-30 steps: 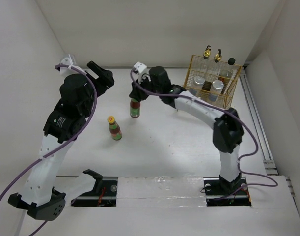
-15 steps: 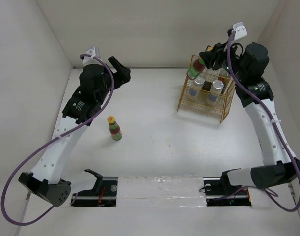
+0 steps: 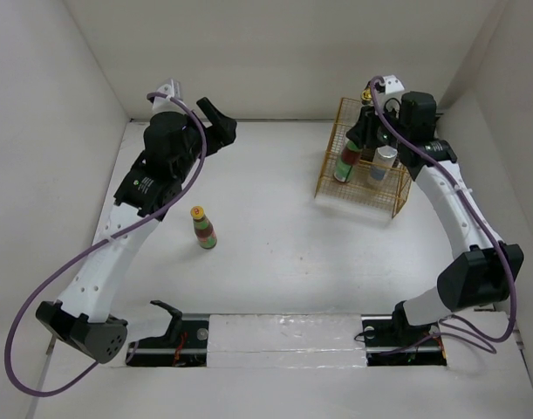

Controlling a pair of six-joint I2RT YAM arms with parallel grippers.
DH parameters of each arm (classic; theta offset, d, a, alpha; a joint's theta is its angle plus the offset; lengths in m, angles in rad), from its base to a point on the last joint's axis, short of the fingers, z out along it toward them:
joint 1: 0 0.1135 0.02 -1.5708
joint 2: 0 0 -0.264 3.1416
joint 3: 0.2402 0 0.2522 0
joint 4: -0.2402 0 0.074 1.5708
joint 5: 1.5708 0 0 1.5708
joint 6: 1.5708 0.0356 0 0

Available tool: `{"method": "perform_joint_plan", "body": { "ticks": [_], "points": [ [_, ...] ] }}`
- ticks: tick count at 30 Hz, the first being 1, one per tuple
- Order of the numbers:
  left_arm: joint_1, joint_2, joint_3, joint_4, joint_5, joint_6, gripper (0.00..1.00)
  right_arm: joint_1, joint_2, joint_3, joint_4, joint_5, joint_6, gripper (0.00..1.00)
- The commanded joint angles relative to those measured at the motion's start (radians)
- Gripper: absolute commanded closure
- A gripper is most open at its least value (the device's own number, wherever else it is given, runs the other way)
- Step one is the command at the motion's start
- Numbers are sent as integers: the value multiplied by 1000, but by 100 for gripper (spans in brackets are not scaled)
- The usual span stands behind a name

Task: Organize the condiment bottles

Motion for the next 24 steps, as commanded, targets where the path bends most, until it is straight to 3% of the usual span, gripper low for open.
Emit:
{"method": "perform_joint_plan", "body": {
  "ticks": [1,11,23,24],
  "points": [
    [-3,2,-6,50,15,12,28,-1,-28,17,203,20,-7,100],
    [-3,12,-6,50,24,12,28,36,21,-3,285,138,-32,100],
    [-3,21,-15,41,5,12,28,88,50,-199,325,219,-53,100],
    [-3,21,-15,41,5,12,28,88,50,-212,325,219,-53,93]
  ]
}}
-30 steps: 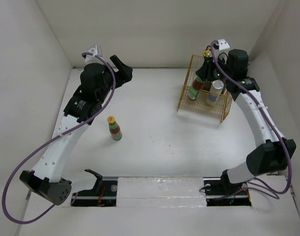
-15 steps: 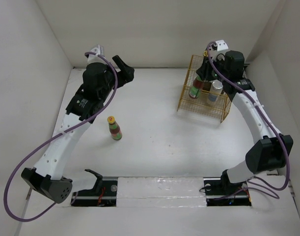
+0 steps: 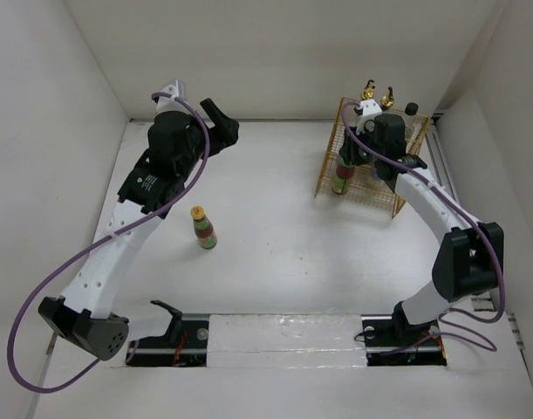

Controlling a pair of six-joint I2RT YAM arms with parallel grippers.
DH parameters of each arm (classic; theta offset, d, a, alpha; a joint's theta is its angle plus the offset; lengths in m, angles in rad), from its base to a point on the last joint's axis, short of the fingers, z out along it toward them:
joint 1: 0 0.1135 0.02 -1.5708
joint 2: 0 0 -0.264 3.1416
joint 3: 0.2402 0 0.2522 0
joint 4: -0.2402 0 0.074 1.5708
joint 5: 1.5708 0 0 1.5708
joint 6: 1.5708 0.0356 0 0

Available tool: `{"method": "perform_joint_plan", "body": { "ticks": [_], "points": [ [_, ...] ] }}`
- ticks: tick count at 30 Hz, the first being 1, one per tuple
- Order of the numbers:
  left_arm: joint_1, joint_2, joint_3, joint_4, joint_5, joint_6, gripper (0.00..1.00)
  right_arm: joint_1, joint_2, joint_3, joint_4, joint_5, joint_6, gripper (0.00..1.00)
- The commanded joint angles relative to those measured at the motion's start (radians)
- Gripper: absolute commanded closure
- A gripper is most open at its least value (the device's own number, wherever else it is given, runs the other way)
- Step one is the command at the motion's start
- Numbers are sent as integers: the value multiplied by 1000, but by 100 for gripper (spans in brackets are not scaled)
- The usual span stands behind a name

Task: Organize the condiment bottles

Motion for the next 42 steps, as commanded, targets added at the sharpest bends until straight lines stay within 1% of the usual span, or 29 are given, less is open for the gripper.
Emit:
{"method": "perform_joint_plan", "body": {
  "ticks": [1,2,3,4,6,7,10,12,13,14,15,17,18,19,20,21,22,23,24,25,26,27,28,30,32,35,37,42],
  "points": [
    [-3,1,-10,38,-7,10,28,17,-28,-1,115,22,5,85],
    [-3,1,-10,38,-7,10,28,17,-37,-1,115,22,5,74],
    [-3,1,-10,38,-7,10,28,17,-48,-11,115,22,5,50],
    [-3,1,-10,38,-7,10,28,17,-48,-11,103,22,5,41],
    [-3,10,-10,38,-7,10,28,17,-60,15,62,33,5,30],
    [-3,10,-10,38,-7,10,28,17,-69,46,44,33,5,22],
    [-3,10,18,27,-27,19,28,17,-121,104,-18,42,5,15],
    [-3,20,33,15,-38,19,28,54,-154,114,-27,55,5,14],
    [-3,20,47,6,-47,19,28,68,-170,114,-17,32,-5,15],
    [-3,20,47,5,-47,19,28,84,-198,100,-1,4,-18,28],
    [-3,20,47,5,-47,19,28,104,-198,89,13,-75,-27,46],
    [-3,20,47,-4,-47,19,31,195,-198,65,23,-128,-39,96],
    [-3,20,59,-31,-73,19,35,234,-198,51,39,-146,-53,100],
    [-3,20,68,-43,-86,19,41,321,-182,39,71,-171,-53,100],
    [-3,20,96,-57,-99,8,52,366,-171,14,91,-171,-53,100],
    [-3,20,113,-92,-115,8,56,409,-145,3,114,-183,-53,100],
    [-3,20,128,-111,-151,-5,56,448,-129,3,135,-204,-53,96],
    [-3,20,159,-131,-165,-22,56,524,-109,3,161,-214,-53,87],
    [-3,20,177,-154,-181,-33,52,560,-68,23,171,-228,-74,58],
    [-3,20,197,-207,-216,-33,49,592,-47,32,180,-237,-84,44],
    [-3,20,220,-235,-236,-45,44,653,-27,32,203,-237,-93,34],
    [-3,20,260,-260,-257,-45,38,681,-5,46,217,-237,-93,27],
    [8,20,278,-301,-276,-55,28,704,41,64,226,-247,-106,18],
    [18,0,326,-326,-303,-55,22,758,88,75,255,-248,-119,13],
    [18,-11,352,-338,-313,-55,16,781,164,113,270,-248,-119,9],
    [18,-34,374,-338,-313,-55,16,810,262,182,283,-238,-128,6],
    [18,-43,374,-338,-304,-46,16,810,302,215,301,-229,-128,6],
    [18,-78,300,-308,-265,-45,16,810,438,340,316,-169,-128,4]
  ]
}}
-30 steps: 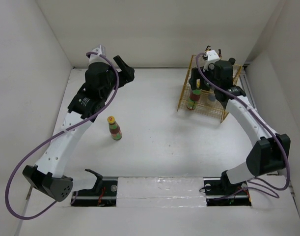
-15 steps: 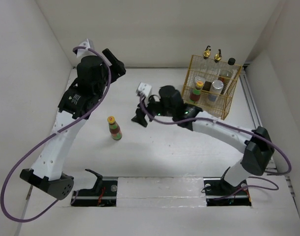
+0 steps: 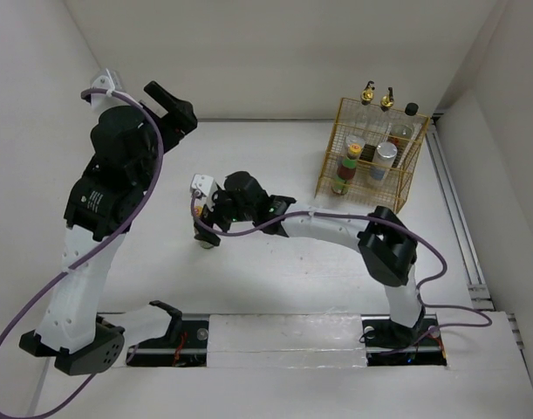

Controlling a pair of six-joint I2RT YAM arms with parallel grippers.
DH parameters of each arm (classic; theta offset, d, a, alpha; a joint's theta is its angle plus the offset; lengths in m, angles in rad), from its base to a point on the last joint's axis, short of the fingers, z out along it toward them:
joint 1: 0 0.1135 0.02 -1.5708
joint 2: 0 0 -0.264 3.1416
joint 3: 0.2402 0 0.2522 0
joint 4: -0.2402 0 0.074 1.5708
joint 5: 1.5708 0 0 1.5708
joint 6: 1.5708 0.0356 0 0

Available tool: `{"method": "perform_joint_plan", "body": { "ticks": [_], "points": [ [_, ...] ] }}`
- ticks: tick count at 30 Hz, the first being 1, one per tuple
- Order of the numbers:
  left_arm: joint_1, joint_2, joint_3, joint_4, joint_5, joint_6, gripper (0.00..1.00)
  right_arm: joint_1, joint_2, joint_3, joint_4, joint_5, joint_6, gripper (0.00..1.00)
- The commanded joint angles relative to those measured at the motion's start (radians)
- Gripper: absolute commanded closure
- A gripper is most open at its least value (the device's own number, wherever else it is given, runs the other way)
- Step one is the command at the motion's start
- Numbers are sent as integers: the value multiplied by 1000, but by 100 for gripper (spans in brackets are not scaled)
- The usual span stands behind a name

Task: Organize the condiment bottles

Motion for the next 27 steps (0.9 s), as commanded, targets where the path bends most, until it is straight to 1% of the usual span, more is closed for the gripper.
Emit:
{"method": "perform_joint_plan", "body": {
  "ticks": [1,5,6,8,9,10,13,14,16,17,18,19,20,21,22,23,24,25,26,27],
  "points": [
    [2,-33,-38,16,20,-4,16,-1,55,121,115,38,-3,4],
    [2,-42,-60,16,20,-4,16,-1,142,215,138,23,27,4],
    [2,-53,-60,16,8,-4,16,-1,153,227,150,23,27,7],
    [2,-53,-69,7,-3,5,16,-1,153,227,179,23,67,28],
    [2,-62,-69,7,-3,5,16,-1,153,218,192,13,67,42],
    [2,-62,-78,7,-3,5,16,-1,138,203,192,13,76,65],
    [2,-62,-101,7,-12,5,16,-10,74,151,192,22,76,83],
    [2,-62,-101,21,-3,5,16,-27,5,110,192,22,87,89],
    [2,-62,-141,50,24,5,16,-70,-89,63,192,22,109,95],
    [2,-62,-155,65,41,19,16,-90,-195,18,192,22,122,96],
    [2,-62,-166,102,90,32,16,-110,-253,-6,192,22,122,96],
    [-7,-51,-175,117,121,63,16,-153,-308,-23,152,22,133,96],
    [-20,-41,-187,134,144,78,16,-179,-413,-49,123,32,133,98],
    [-30,-28,-187,146,164,94,16,-204,-466,-61,92,45,133,98],
    [-30,-1,-187,163,217,105,15,-234,-515,-75,63,71,133,98],
    [-30,12,-213,174,234,118,15,-301,-563,-87,-1,84,133,98],
    [-30,24,-213,183,248,118,13,-341,-645,-96,-38,98,133,98],
    [-30,38,-225,197,279,128,13,-381,-682,-96,-78,117,133,98],
    [-30,59,-236,209,296,128,12,-464,-716,-96,-156,150,142,98],
    [-30,70,-248,220,307,138,12,-509,-747,-96,-193,161,142,99]
  ]
}}
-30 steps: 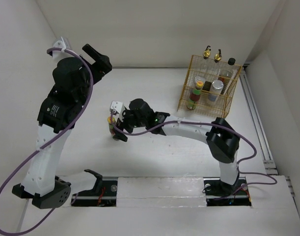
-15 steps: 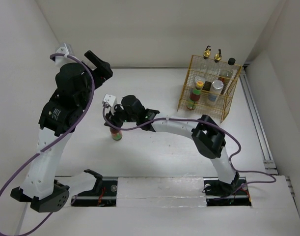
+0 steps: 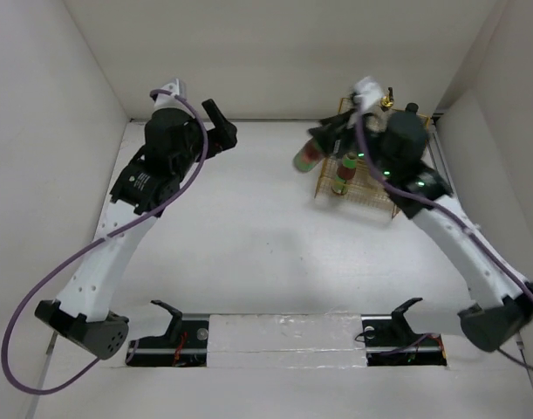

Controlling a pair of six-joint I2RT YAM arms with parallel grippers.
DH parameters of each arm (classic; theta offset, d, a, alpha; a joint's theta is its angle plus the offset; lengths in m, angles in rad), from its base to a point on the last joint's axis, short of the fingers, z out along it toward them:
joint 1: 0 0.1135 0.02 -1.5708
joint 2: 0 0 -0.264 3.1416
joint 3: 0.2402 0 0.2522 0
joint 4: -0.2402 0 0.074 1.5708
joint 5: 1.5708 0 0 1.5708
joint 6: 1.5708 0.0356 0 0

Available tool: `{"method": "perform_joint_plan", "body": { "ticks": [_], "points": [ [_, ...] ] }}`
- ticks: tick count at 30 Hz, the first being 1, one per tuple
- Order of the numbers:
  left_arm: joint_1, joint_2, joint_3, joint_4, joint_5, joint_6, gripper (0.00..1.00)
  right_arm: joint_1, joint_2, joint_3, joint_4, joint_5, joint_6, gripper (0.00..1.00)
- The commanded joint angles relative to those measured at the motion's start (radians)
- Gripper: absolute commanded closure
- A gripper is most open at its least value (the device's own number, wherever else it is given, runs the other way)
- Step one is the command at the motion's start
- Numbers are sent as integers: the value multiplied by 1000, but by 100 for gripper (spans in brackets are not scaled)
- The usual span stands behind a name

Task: Organize the condiment bottles

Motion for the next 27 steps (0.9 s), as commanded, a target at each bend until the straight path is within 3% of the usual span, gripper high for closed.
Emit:
{"method": "perform_joint_plan", "body": {
  "ticks": [1,5,10,15,22,27],
  "points": [
    [-2,30,-31,110,102,48,12,-139,-162,37,-79,71,15,99],
    [-2,116,-45,147,142,103,0,-345,-213,69,-214,60,15,98],
    [-11,203,30,128,110,153,0,-541,-204,81,-249,14,15,98],
    [-11,222,41,130,137,162,0,-598,-147,49,-188,14,24,100],
    [-185,300,93,79,32,222,0,-646,-54,9,-73,54,33,100],
    [-186,266,44,147,110,200,0,-655,-9,-15,-19,77,24,100]
  ]
}}
